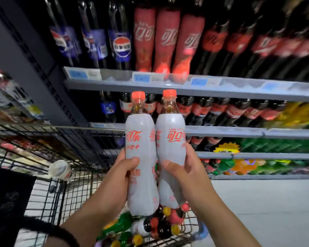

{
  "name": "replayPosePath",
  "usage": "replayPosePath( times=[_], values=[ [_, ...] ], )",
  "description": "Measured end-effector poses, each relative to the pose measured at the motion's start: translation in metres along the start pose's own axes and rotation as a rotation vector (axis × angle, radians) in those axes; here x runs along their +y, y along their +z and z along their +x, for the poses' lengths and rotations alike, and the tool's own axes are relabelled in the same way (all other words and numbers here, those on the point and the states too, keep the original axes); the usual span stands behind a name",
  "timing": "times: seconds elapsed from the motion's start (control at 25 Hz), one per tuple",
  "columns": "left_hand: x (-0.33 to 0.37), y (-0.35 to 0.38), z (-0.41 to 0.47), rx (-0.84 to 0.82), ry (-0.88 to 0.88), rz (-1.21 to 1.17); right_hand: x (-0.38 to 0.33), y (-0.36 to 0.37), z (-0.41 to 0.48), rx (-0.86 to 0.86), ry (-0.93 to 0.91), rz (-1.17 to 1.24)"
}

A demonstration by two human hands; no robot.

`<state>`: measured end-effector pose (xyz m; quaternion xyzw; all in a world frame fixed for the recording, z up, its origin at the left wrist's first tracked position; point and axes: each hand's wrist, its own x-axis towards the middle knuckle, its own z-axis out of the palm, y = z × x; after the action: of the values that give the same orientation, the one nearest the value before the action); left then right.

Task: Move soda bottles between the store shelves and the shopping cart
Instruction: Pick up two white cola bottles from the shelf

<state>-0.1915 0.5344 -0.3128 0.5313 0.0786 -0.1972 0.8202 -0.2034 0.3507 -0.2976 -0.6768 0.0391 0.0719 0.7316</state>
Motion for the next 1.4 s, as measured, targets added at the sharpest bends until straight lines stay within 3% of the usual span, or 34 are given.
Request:
replayPosePath(
  times=[0.16,0.32,0.52,0.72,0.92,1.0,1.12,1.4],
  values=[
    [0.025,0.025,-0.005,-0.103,0.097,0.181,-0.026,-0.024,-0.013,0.001,0.035,0.110],
    [0.035,0.058,-0.007,-0.067,0.244,0.255,-0.045,-0.052,-0.027,-0.005,-0.084,0.041],
    [0.023,0.117,-0.008,-0.040,0.289,0.230,-0.064,-0.103,-0.053,0.021,-0.120,0.011],
    [0.000,0.197,-0.015,0.008,0.320,0.240,-0.091,-0.194,-0.090,0.095,-0.137,0.002],
    [-0.006,0.264,-0.015,0.075,0.452,0.269,-0.132,-0.297,-0.129,0.202,-0.179,-0.036],
    [-0.009,0.300,-0.007,0.028,0.523,0.286,-0.151,-0.341,-0.145,0.268,-0.207,-0.074],
    [-0.004,0.358,0.007,-0.045,0.604,0.336,-0.184,-0.394,-0.156,0.370,-0.285,-0.160],
    [0.040,0.468,0.038,-0.113,0.773,0.408,-0.260,-0.455,-0.144,0.427,-0.527,-0.255]
  ],
)
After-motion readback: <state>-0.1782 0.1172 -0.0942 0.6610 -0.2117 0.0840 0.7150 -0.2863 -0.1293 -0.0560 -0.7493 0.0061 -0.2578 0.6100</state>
